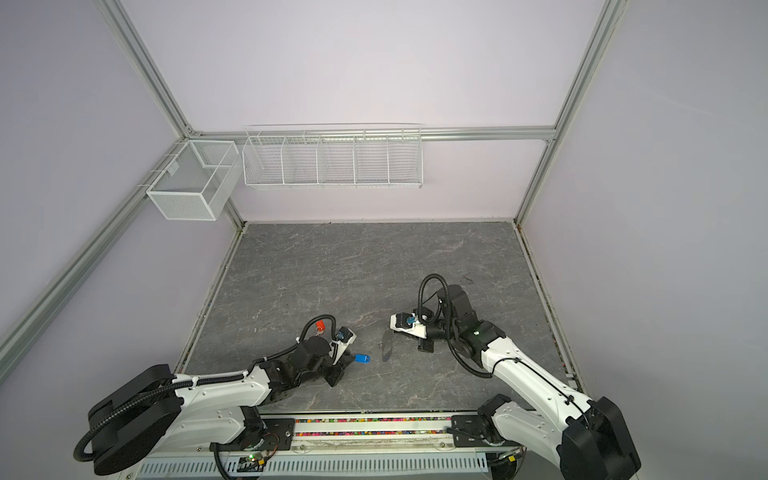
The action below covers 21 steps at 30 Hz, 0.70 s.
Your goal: Put the keys on the keyring
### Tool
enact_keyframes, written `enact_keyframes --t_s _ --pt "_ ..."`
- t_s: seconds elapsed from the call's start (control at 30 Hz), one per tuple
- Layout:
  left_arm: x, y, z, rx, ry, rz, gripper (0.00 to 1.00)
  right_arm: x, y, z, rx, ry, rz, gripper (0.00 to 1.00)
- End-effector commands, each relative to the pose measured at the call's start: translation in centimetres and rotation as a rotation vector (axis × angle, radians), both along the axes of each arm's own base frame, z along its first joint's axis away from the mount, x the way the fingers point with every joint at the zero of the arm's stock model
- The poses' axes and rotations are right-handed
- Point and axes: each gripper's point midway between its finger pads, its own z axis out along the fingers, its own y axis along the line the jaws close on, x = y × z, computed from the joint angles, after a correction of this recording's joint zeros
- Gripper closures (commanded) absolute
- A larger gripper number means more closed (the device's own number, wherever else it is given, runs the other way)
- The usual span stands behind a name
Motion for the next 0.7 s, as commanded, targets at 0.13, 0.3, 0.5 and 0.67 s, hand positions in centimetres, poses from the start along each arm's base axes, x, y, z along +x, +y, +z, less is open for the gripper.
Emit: enact_keyframes --t_s 0.13,0.3,0.5,0.67 --pt "0.03 -0.49 -0.47 0.051 -0.022 -0.013 0.8 0.06 0.28 0.72 0.008 -0.024 0.016 0.93" --pt "0.12 -0.22 -0.27 0.066 -0.041 0.008 0.81 0.08 0.28 0.56 0.005 -0.023 0.015 0.92" --pt "0.05 0.16 0.02 0.055 -0.039 0.028 0.83 0.18 0.32 0.4 0.003 -0.021 0.016 0.93" --pt "0.13 0.28 0.04 0.052 -0.041 0.041 0.86 0.23 0.36 0.41 0.005 -0.023 0.017 0.92"
